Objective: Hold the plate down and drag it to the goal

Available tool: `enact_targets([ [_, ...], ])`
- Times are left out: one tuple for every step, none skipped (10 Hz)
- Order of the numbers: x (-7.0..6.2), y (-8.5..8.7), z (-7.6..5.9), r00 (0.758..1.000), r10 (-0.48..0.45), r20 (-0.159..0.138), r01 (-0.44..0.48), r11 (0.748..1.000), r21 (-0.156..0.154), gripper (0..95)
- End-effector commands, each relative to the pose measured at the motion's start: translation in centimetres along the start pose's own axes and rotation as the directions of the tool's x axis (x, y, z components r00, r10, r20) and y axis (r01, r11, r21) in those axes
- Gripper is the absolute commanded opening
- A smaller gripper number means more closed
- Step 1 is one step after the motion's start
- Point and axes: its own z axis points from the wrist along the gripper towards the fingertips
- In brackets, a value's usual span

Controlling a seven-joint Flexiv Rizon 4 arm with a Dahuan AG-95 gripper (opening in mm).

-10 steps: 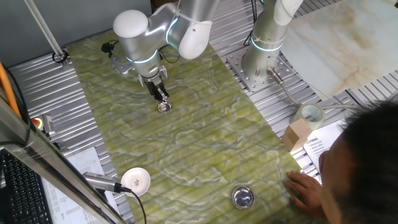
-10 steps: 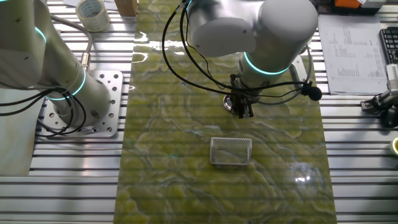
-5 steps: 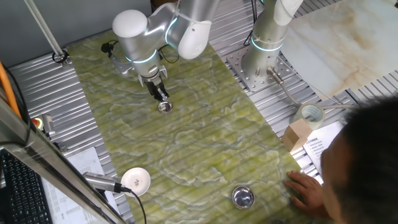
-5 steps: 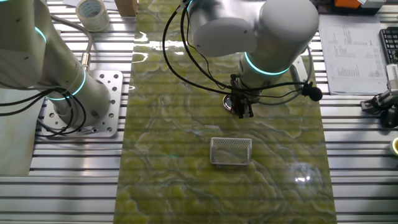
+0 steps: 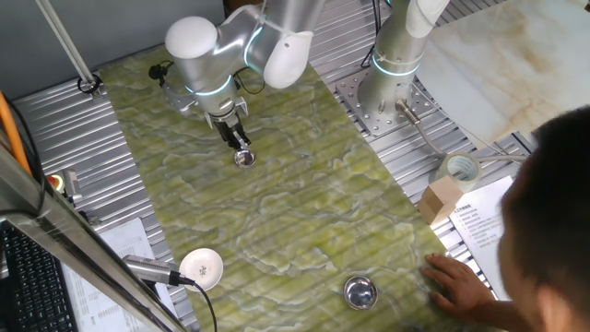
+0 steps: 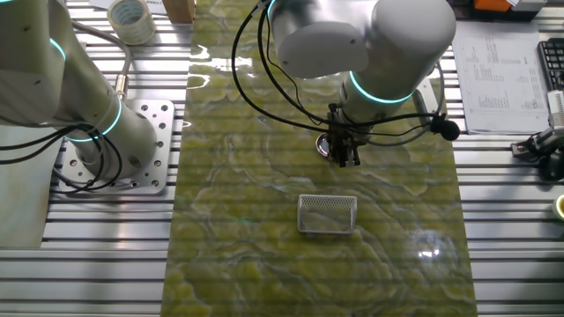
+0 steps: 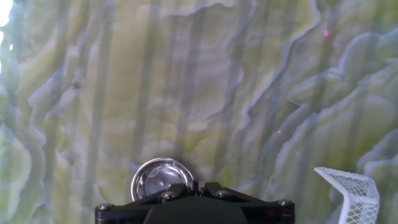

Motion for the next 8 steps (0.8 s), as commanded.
enact_targets([
  [0.0,0.0,0.0,1.0,-0.006,-0.003,0.006,1.0,0.009,0.0],
  [0.0,-0.1,0.0,1.0,-0.006,-0.003,0.006,1.0,0.01,0.0],
  [0.0,-0.1,0.0,1.0,-0.006,-0.004,0.006,1.0,0.01,0.0],
  [0.1,-0.3,0.0,1.0,-0.008,-0.006,0.008,1.0,0.011,0.0],
  [0.1,-0.4,0.0,1.0,-0.011,-0.007,0.011,1.0,0.013,0.0],
  [0.2,-0.8,0.0,1.0,-0.018,-0.006,0.019,1.0,0.012,0.0],
  [0.3,-1.1,-0.1,1.0,-0.022,-0.006,0.022,1.0,0.011,0.0],
  [0.4,-1.2,-0.1,1.0,-0.023,-0.007,0.023,1.0,0.012,0.0],
])
